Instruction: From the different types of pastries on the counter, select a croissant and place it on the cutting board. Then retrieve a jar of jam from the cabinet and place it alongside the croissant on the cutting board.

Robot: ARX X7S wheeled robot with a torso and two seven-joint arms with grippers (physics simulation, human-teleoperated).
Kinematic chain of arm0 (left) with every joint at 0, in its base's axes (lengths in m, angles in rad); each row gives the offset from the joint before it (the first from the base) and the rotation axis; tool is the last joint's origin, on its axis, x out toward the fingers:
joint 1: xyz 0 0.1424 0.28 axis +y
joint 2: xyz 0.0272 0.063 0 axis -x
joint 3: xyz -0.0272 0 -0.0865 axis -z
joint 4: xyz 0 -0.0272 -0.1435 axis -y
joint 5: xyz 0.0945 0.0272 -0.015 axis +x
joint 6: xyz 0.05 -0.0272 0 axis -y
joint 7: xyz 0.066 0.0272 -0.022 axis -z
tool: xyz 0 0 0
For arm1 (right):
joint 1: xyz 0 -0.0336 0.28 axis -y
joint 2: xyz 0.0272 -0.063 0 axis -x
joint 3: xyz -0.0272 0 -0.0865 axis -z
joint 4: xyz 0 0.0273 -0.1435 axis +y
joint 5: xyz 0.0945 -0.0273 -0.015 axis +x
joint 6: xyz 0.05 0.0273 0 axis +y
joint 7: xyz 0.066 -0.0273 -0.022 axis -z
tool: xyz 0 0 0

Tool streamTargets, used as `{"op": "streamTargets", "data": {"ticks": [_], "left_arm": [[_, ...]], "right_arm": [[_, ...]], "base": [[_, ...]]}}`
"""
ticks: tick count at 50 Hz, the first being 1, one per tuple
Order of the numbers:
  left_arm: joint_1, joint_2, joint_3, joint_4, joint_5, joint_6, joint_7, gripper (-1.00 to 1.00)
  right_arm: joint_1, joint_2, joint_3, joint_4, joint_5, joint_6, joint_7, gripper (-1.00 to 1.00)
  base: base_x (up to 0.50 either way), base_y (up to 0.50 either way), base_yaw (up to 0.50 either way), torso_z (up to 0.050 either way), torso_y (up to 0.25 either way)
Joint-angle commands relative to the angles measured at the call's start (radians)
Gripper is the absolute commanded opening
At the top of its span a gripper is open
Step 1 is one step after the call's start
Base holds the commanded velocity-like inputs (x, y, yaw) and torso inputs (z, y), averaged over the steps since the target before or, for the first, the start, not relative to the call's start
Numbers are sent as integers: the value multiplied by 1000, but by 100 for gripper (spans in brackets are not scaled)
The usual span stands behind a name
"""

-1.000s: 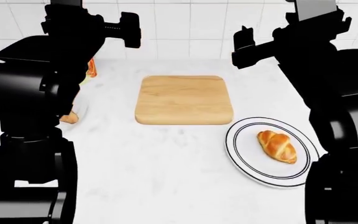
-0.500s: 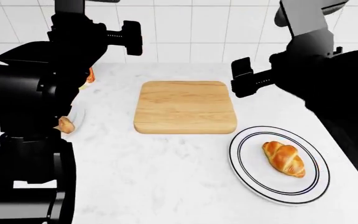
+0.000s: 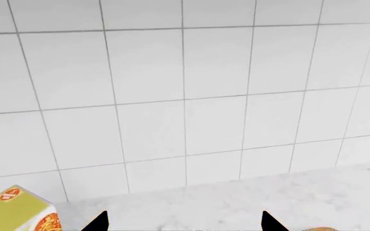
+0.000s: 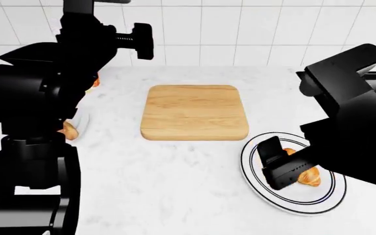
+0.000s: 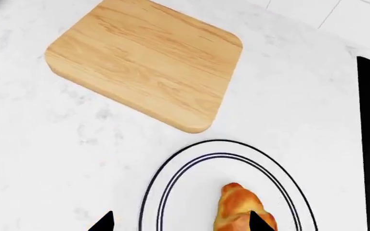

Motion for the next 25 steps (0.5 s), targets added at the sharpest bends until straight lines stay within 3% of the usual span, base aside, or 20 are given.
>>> {"op": "streamTargets", "data": {"ticks": [1, 15, 25], "left_arm": [[-3, 2, 12, -22, -5, 12, -4, 100], [4, -4, 21, -68, -6, 53, -8, 100], [3, -1, 29, -86, -10, 66, -13, 100]], "right_arm": [[-1, 105, -69, -56, 132, -29, 52, 100], [80, 96, -98, 67, 86, 47, 36, 100], [10, 60, -67, 188, -55, 135, -62, 100]], "base": [[0, 0, 0, 0, 0], [0, 0, 0, 0, 0], [0, 0, 0, 0, 0]]}}
